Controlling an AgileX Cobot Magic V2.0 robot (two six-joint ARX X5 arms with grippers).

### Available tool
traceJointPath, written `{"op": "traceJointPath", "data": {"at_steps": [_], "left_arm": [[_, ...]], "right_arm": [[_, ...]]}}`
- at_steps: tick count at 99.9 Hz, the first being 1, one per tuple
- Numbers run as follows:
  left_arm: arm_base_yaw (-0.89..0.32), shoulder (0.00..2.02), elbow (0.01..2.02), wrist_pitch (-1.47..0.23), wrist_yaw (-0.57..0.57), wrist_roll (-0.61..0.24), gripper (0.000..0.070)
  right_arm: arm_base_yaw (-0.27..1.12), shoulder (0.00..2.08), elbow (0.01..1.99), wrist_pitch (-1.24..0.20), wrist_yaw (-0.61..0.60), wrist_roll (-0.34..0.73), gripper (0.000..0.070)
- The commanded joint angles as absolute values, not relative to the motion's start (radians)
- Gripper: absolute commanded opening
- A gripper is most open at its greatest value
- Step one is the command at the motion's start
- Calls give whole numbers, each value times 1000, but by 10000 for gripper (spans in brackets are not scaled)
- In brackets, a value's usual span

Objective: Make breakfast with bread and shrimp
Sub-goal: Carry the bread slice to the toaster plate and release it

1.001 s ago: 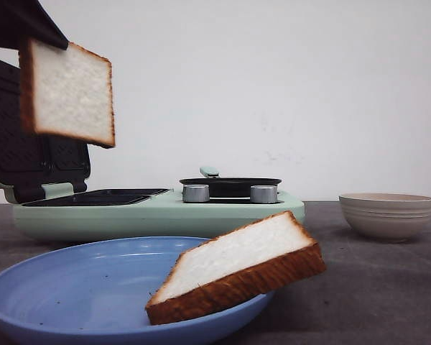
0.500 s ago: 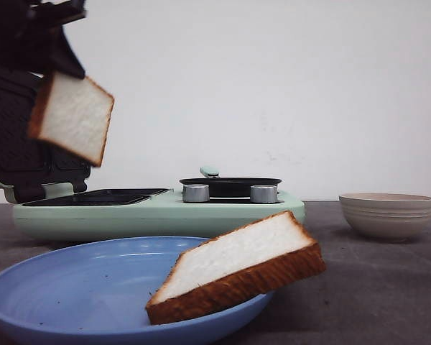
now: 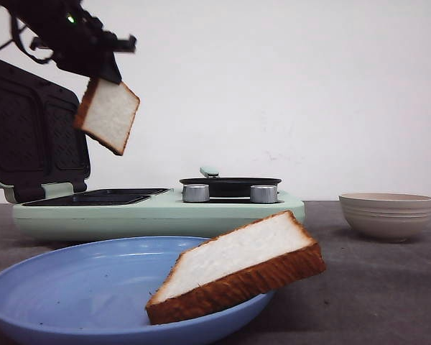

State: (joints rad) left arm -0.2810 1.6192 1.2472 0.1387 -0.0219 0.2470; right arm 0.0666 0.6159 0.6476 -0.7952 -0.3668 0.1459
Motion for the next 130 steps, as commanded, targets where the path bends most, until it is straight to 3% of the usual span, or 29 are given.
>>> {"op": "traceJointPath", "data": {"at_steps": [1, 42, 75, 94, 130], "left_arm": [[-290, 1666, 1294, 149, -35, 342, 1], [-314, 1824, 1336, 205, -136, 603, 1], [-323, 1881, 1336, 223, -200, 756, 1], [-323, 1884, 1336, 216, -196, 750, 0], [-323, 1884, 1336, 107, -52, 647, 0]], "right_arm": [[70, 619, 660, -788, -370, 142, 306], [70, 619, 660, -788, -369, 142, 306], [70, 619, 660, -791, -369, 143, 306], [70, 619, 660, -792, -369, 143, 306], [70, 619, 660, -794, -370, 144, 305]]}}
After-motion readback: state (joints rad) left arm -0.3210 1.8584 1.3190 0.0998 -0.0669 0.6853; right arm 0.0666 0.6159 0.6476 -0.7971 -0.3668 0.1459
